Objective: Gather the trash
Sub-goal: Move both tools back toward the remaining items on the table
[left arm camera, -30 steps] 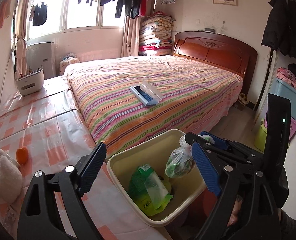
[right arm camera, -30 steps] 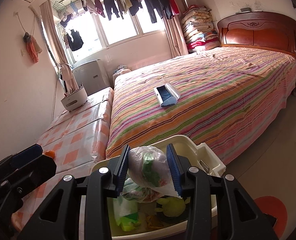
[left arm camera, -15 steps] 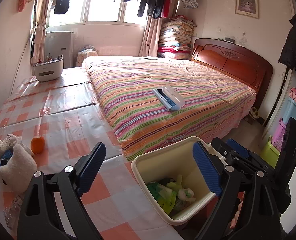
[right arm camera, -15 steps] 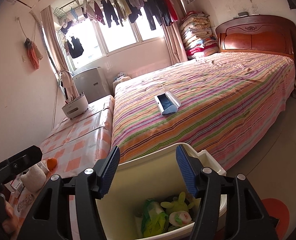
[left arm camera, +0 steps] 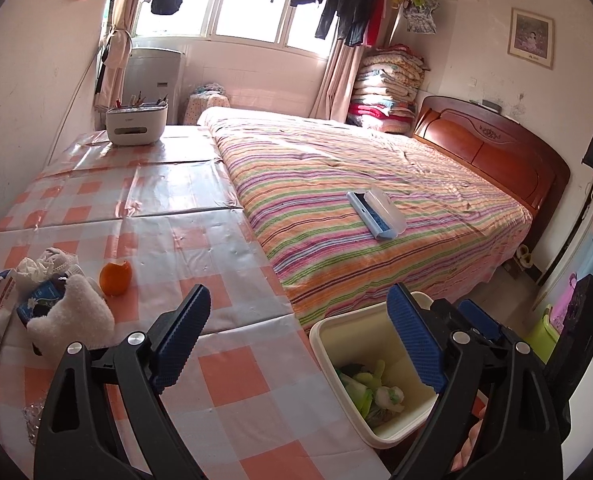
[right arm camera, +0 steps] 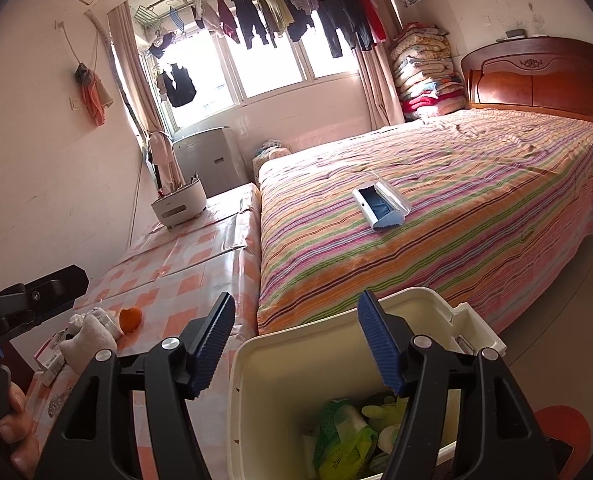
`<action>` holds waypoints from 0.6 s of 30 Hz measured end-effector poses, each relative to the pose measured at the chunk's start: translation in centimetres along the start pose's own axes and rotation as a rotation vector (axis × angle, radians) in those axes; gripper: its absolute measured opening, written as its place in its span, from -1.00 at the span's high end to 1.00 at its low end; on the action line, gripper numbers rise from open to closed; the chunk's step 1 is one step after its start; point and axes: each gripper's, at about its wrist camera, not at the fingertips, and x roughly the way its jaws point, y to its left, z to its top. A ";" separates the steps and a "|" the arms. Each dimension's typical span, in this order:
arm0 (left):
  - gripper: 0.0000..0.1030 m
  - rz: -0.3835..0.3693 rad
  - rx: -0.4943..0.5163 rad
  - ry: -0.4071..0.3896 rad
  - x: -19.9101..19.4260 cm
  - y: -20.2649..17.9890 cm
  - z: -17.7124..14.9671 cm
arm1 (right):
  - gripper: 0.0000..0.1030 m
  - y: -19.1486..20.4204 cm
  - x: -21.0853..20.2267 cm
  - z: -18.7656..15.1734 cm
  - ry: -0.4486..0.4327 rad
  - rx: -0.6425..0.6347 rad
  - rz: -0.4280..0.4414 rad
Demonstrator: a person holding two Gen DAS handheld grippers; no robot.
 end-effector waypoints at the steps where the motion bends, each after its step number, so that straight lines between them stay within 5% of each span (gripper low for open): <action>1: -0.72 0.011 -0.008 -0.004 -0.2 0.5 0.1 | -0.22 0.5 0.2 0.0 0.002 -0.006 0.012; 18: -0.72 0.267 -0.212 -0.032 -5.3 13.3 0.6 | -0.25 9.7 3.4 -1.3 0.065 -0.107 0.190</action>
